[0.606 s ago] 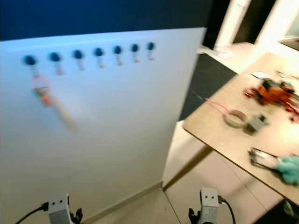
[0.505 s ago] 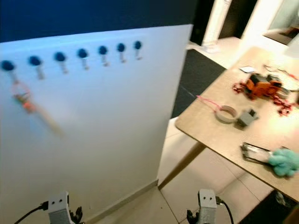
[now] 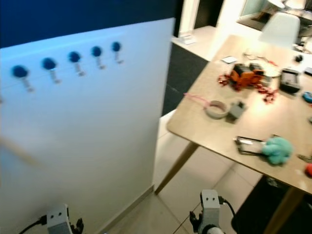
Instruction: Hang keys on a hook
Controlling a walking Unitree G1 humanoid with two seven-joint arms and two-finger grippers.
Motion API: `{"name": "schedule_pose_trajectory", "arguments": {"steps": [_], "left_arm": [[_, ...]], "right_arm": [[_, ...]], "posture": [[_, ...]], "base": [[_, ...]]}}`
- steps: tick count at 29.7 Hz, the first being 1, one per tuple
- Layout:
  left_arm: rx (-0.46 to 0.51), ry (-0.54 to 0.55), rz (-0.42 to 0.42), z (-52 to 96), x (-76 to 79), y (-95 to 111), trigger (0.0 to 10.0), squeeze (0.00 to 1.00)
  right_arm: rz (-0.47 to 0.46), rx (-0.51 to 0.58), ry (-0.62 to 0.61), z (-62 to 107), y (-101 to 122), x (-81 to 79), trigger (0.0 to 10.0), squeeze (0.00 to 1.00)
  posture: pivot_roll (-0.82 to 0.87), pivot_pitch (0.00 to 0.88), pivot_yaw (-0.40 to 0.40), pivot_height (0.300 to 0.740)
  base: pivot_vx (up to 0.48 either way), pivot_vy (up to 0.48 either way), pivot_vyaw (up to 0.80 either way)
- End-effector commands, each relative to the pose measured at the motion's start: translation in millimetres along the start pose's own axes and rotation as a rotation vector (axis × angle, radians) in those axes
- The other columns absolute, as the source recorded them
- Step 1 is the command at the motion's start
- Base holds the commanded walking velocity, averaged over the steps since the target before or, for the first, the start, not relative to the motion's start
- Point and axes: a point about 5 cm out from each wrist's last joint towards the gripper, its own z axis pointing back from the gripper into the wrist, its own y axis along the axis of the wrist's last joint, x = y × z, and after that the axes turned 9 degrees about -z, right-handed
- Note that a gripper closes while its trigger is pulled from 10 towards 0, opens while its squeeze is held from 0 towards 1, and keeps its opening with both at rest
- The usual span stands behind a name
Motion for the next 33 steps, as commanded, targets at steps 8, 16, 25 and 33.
{"name": "schedule_pose_trajectory", "arguments": {"steps": [8,16,25,33], "left_arm": [[-0.032,-0.01,0.004,8.9,-2.1,-15,10.0,0.0],[-0.001,-0.056,-0.026,11.0,7.0,-16,10.0,0.0],[-0.01,-0.029,-0.018,10.2,4.7,-16,10.0,0.0],[-0.009,-0.02,-0.008,9.1,3.9,-15,10.0,0.0]], "right_arm": [[0.025,-0.059,0.016,1.4,-12,-5.6,10.0,0.0],[0.041,-0.086,0.015,3.6,-18,-3.7,10.0,0.0],[0.049,-0.096,0.013,3.9,-19,-3.8,10.0,0.0],[0.068,-0.106,0.023,3.4,-20,-5.0,10.0,0.0]], "posture": [[0.07,0.101,-0.08,0.74],[0.07,0.102,-0.079,0.74],[0.07,0.102,-0.077,0.74],[0.08,0.102,-0.078,0.74]], "base": [[0.0,0.0,-0.8],[0.0,0.0,-0.8],[0.0,0.0,-0.8],[0.0,0.0,-0.8]]}}
